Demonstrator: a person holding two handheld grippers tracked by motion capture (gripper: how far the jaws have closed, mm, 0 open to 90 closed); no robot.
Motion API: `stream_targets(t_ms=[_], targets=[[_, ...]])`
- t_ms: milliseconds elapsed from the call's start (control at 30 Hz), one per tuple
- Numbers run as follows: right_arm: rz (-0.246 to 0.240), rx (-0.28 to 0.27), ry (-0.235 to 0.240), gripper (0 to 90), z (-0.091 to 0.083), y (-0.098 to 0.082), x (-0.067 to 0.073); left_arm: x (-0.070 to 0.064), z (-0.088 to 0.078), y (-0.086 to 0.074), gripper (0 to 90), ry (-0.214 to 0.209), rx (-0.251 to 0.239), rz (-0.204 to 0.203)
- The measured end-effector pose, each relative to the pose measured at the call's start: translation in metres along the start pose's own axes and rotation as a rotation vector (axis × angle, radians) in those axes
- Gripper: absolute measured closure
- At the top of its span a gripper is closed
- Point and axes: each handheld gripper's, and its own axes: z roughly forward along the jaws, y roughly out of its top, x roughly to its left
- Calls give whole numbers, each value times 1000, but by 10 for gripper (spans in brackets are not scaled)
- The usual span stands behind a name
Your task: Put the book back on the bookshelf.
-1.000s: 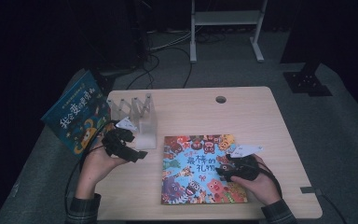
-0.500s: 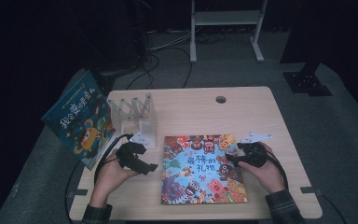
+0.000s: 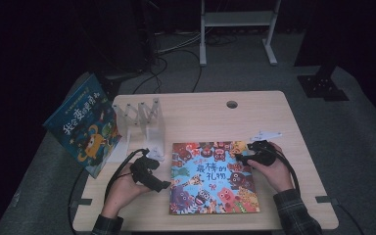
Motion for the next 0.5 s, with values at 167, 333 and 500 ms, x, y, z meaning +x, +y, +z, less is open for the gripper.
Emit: stream_targets(t_ms=[167, 333, 500], targets=[[7, -2, -1, 273, 2, 1, 0, 3, 8, -6, 141, -10, 26, -8], [25, 1, 12, 261, 4, 1, -2, 1, 14, -6, 129, -32, 33, 1], [34, 4, 23, 250, 6, 2, -2, 0, 15, -6, 130, -45, 28, 4]])
